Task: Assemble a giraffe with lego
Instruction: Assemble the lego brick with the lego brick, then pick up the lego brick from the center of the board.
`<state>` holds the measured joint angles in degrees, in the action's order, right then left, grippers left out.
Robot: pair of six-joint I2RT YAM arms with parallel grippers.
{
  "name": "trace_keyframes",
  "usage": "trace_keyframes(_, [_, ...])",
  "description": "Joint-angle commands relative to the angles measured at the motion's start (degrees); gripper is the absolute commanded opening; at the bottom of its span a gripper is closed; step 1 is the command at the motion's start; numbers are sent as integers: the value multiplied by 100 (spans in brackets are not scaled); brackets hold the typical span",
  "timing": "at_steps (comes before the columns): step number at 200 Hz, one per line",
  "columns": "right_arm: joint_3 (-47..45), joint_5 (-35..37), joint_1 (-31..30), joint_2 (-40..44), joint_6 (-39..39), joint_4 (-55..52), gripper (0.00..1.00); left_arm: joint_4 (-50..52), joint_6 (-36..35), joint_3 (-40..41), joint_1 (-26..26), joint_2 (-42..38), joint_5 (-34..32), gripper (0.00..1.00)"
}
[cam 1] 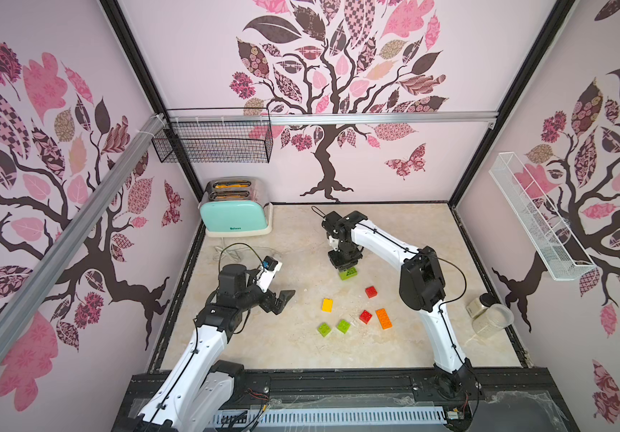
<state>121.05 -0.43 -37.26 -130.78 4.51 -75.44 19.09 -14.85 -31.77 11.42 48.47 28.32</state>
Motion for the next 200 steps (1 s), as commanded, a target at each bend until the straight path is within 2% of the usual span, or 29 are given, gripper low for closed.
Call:
trace_keyframes(1, [145, -36, 0, 274, -74, -247, 36, -23, 8, 1, 36, -74, 42, 98])
trace_keyframes(34, [-186, -85, 3, 612, -44, -147, 38, 2, 17, -22, 46, -83, 49, 98])
trace_keyframes(40, [-226, -87, 2, 673, -38, -152, 45, 4, 17, -32, 51, -83, 51, 98])
trace_keyframes(54, [-395, -27, 1, 898, -19, -101, 46, 24, -17, -46, 50, -76, 39, 98])
trace_keyframes(78, [-957, 42, 14, 1576, 14, 141, 50, 125, -143, -135, 76, -5, -56, 98])
trace_keyframes(118, [-2158, 109, 154, 2860, -13, 590, 58, 419, -474, -449, 327, 422, -572, 98])
trace_keyframes(143, [-2910, 249, 283, 3651, -20, 830, 63, 563, -849, -619, 514, 763, -730, 98])
trace_keyframes(174, [-3918, 521, 431, 4601, 8, 1252, 73, 764, -1607, -894, 826, 1286, -974, 98])
trace_keyframes(200, [-4633, 637, 550, 5262, 32, 1495, 77, 862, -2302, -1164, 1169, 1764, -1199, 98])
